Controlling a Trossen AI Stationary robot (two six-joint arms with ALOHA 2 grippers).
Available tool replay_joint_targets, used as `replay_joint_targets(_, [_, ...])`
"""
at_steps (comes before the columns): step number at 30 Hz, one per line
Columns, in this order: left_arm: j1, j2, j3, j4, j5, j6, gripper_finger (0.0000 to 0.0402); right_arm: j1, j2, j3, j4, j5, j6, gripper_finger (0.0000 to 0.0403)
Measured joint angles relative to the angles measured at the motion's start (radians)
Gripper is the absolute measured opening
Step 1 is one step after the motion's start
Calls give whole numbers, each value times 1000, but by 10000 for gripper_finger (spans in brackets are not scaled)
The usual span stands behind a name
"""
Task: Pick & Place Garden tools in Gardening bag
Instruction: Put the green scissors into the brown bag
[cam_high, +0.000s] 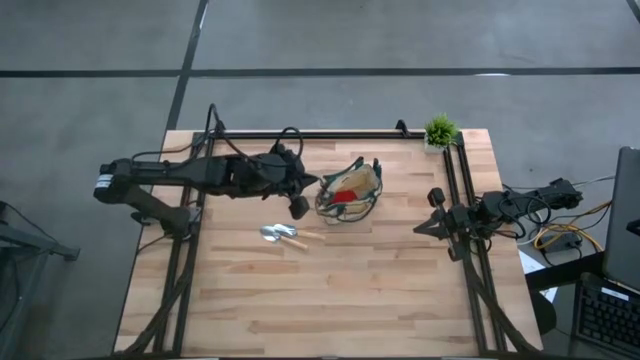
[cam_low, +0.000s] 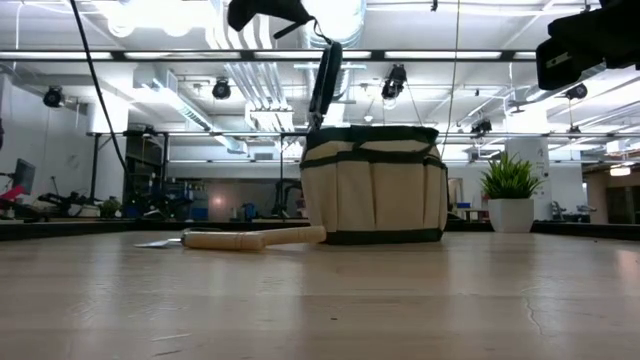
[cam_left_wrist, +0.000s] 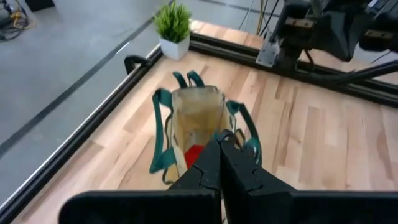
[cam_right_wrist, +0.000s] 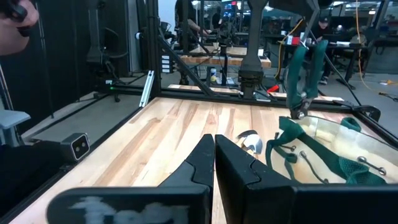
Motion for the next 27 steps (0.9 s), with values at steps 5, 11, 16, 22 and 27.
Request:
replay_joint_targets(5, [-1, -1, -14, -7, 0, -9, 0, 0, 0, 0, 0, 0, 0, 8])
replay_joint_targets(11, [-15, -3, -20, 21, -3, -60, 0, 0, 0, 0, 0, 0, 2, 8])
replay_joint_targets(16, [-26, -3, -18, 66, 26, -67, 0, 0, 0, 0, 0, 0, 2, 8])
replay_joint_targets(22, [-27, -5, -18, 67, 26, -76, 0, 0, 0, 0, 0, 0, 0, 8])
replay_joint_targets(27, [-27, -21, -18, 76, 26, -83, 0, 0, 0, 0, 0, 0, 0, 8])
